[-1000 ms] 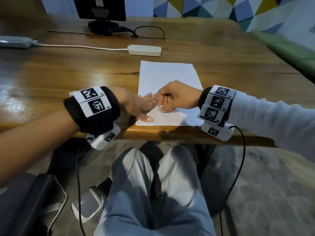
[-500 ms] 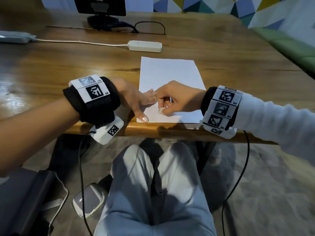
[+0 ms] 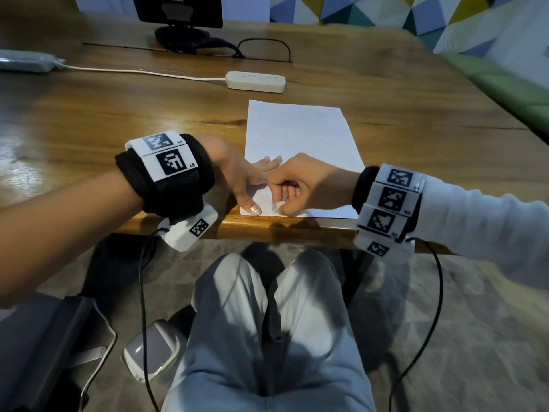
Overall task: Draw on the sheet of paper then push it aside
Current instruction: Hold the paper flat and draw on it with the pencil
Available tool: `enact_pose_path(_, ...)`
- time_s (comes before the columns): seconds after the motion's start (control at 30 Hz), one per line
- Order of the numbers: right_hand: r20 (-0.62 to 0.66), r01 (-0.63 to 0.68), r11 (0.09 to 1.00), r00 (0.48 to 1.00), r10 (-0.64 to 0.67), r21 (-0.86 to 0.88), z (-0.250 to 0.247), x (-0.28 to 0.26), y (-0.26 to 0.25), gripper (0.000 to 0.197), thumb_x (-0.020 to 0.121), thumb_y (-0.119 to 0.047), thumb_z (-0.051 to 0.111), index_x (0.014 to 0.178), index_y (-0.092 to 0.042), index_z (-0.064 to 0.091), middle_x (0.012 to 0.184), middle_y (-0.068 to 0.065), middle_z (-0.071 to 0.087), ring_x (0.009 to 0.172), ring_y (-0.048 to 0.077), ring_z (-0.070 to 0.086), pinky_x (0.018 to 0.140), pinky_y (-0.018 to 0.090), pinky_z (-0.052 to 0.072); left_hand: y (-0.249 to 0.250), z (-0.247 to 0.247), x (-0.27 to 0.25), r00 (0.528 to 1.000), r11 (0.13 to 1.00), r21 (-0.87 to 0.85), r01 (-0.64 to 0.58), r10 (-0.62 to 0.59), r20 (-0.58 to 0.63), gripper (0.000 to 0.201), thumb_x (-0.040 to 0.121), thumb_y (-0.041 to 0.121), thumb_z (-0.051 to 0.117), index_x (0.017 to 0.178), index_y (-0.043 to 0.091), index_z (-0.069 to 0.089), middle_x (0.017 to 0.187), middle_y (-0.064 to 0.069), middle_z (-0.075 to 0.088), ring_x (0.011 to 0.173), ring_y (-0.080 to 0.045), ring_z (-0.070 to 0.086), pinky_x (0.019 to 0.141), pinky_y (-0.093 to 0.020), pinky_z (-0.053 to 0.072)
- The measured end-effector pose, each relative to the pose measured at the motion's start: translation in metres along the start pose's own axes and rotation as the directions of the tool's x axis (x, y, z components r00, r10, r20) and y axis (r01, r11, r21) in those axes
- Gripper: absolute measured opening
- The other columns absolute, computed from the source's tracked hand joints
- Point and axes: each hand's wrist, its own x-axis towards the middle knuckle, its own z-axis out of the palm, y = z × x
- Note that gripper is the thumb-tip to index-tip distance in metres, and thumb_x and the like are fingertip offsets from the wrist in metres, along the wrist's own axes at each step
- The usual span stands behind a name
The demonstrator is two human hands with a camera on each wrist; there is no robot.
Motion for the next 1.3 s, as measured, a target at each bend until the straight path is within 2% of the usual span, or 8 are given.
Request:
enact_pose_path(0.1,-0.013,-0.008,1.0,1.0,0.008,-0.006,-0.003,0.003,0.002,0.012,0.077,0.002,0.065,0.07,-0.008,0.061,0.064,-0.009,0.051,0.06,0.003,0.047,0.06,0.014,0.036,-0.004,0.0,0.0,0.997,0.995,-0.096,-0.025,0.033,0.075,0.087,0.088,0.038,0.058,0.151,0.018,0.001,0.158,-0.005,0.002,0.146,-0.025,0.003,0.117,-0.033,0.009)
enact_pose_path(0.2,0.054,0.001,1.0,0.999,-0.001,0.008,-0.004,0.003,0.001,0.009,0.078,0.003,0.065,0.073,-0.004,0.061,0.063,-0.007,0.051,0.059,-0.002,0.048,0.059,0.01,0.038,0.001,-0.002,-0.008,0.988,0.995,-0.037,-0.095,0.099,0.117,0.146,0.033,0.09,0.056,0.15,0.018,0.005,0.158,-0.007,-0.004,0.144,-0.022,-0.002,0.113,-0.027,0.009)
enact_pose_path(0.27,0.064,-0.016,1.0,0.998,0.017,-0.01,-0.008,0.005,0.002,0.006,0.08,0.0,0.065,0.075,-0.003,0.062,0.066,-0.004,0.053,0.06,-0.003,0.048,0.06,0.009,0.037,0.004,-0.003,-0.009,0.987,0.995,-0.01,-0.102,0.103,0.122,0.163,0.016,0.094,0.051,0.151,0.019,-0.001,0.158,-0.006,-0.006,0.144,-0.02,-0.003,0.114,-0.029,0.008)
enact_pose_path(0.47,0.121,-0.028,1.0,0.992,0.027,0.003,-0.016,0.002,0.007,0.006,0.081,-0.002,0.067,0.077,-0.003,0.063,0.062,-0.008,0.053,0.057,-0.004,0.05,0.06,0.007,0.038,0.008,-0.001,-0.006,0.997,0.996,0.058,0.069,-0.067,-0.038,0.088,0.093,0.029,0.055,0.15,0.013,-0.01,0.154,-0.013,-0.025,0.143,-0.027,-0.019,0.116,-0.033,-0.001)
enact_pose_path(0.73,0.176,-0.046,0.998,0.984,0.037,0.046,-0.024,-0.002,0.016,0.008,0.08,-0.003,0.07,0.076,-0.004,0.063,0.062,-0.001,0.059,0.056,0.0,0.053,0.061,0.009,0.041,0.014,0.005,-0.001,0.989,0.984,0.114,0.136,-0.128,-0.076,0.087,0.098,0.045,0.036,0.146,0.01,-0.027,0.152,-0.005,-0.035,0.144,-0.021,-0.022,0.117,-0.036,-0.004)
enact_pose_path(0.9,0.016,-0.016,0.999,1.0,0.017,-0.033,-0.024,0.007,0.022,0.012,0.079,-0.006,0.07,0.074,-0.013,0.061,0.063,-0.01,0.054,0.058,-0.002,0.051,0.06,0.009,0.039,0.023,0.002,0.002,0.981,0.969,0.17,0.179,-0.164,-0.102,0.084,0.096,0.044,0.042,0.15,0.006,-0.01,0.156,-0.011,-0.011,0.145,-0.027,-0.004,0.117,-0.039,0.008)
enact_pose_path(1.03,0.218,-0.055,0.998,0.975,0.051,0.013,-0.027,0.002,0.021,0.009,0.079,0.002,0.067,0.076,-0.005,0.061,0.059,-0.013,0.057,0.058,-0.002,0.052,0.059,0.007,0.04,0.022,0.001,0.001,0.983,0.964,0.203,0.173,-0.155,-0.1,0.09,0.095,0.045,0.043,0.149,0.009,-0.018,0.154,-0.01,-0.028,0.143,-0.027,-0.023,0.117,-0.041,-0.003)
enact_pose_path(1.3,0.184,-0.021,1.0,0.983,0.024,-0.02,-0.025,0.006,0.022,0.009,0.078,-0.002,0.068,0.075,-0.007,0.061,0.065,-0.003,0.055,0.061,0.003,0.05,0.063,0.012,0.039,0.027,-0.007,-0.004,0.989,0.985,0.098,0.144,-0.141,-0.036,0.074,0.098,0.031,0.045,0.151,0.009,-0.002,0.159,-0.01,-0.002,0.146,-0.024,0.0,0.115,-0.03,0.012)
